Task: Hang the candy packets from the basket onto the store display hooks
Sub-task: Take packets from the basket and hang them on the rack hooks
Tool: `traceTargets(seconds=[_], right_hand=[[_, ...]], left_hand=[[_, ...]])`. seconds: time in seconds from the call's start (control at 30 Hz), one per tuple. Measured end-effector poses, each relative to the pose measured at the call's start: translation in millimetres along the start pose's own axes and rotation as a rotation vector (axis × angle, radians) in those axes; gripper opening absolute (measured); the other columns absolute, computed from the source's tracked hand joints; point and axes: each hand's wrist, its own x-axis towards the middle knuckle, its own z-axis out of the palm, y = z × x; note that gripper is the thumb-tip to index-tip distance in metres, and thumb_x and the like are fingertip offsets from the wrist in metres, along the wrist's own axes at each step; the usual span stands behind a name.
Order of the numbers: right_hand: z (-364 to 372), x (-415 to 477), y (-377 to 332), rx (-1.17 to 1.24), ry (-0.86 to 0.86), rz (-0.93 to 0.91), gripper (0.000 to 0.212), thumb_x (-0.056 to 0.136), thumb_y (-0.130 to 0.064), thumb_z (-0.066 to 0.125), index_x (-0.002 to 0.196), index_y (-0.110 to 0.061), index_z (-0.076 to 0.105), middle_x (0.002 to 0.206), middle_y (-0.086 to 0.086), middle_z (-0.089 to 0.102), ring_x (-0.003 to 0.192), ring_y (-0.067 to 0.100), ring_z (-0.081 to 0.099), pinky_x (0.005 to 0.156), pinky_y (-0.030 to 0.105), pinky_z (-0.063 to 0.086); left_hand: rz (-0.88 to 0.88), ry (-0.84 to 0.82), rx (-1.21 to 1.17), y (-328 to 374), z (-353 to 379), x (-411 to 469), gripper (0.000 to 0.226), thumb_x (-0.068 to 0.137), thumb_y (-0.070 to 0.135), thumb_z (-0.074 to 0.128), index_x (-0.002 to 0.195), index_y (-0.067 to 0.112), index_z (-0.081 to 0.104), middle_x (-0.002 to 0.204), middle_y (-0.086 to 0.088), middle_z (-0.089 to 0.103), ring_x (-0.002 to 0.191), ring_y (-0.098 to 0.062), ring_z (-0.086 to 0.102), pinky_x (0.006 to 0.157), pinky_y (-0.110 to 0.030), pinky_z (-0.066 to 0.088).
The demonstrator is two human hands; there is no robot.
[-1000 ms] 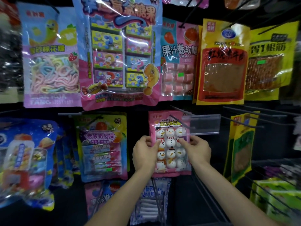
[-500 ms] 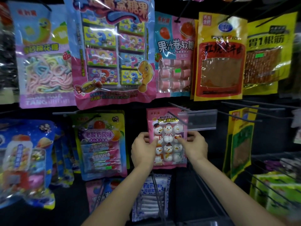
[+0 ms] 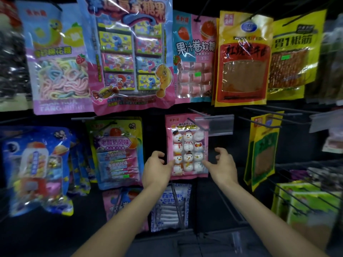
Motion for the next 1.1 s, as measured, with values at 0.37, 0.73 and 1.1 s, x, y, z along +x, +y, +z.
traceTargets(seconds=[0.37, 0.73, 1.1], right_hand=[[-67.8, -124.2, 8.4, -0.261, -0.313, -0.324, 0.091, 0.088, -0.048, 0.078, 0.161, -0.034, 0.026, 0.158, -0.004, 0.032, 0.144, 0.02, 0.041, 0.113, 0.037, 0.044], [-68.7, -292.0, 70.3, -0.497, -0.838, -0.323, 0.112, 0.085, -0.073, 0.069, 0.165, -0.042, -0.003, 0.173, -0.008, -0.013, 0.161, 0.019, -0.007, 0.128, 0.041, 0.013], [-4.7, -371.6, 168.6, -0.763, -1.164, 0.077, 0.1, 0.086, -0.053, 0.073, 0.165, -0.026, 0.017, 0.153, 0.017, 0.032, 0.14, 0.041, 0.044, 0.114, 0.041, 0.043]], left_hand=[[0.5, -0.235, 0.485, -20.9, -84.5, -121.3, 0.057, 0.104, 0.054, 0.052, 0.155, 0.031, 0.044, 0.155, 0.01, 0.042, 0.14, -0.013, 0.045, 0.111, -0.036, 0.045], [0.636, -0.567, 0.819, -122.9, -129.0, -264.2, 0.081, 0.094, 0.075, 0.04, 0.164, 0.036, 0.026, 0.174, -0.007, 0.011, 0.162, -0.029, 0.005, 0.129, -0.053, 0.014], [0.531, -0.792, 1.119, -259.0, -136.8, -342.1, 0.079, 0.08, 0.067, 0.07, 0.142, 0.019, 0.063, 0.145, -0.022, 0.057, 0.137, -0.043, 0.051, 0.108, -0.068, 0.043]])
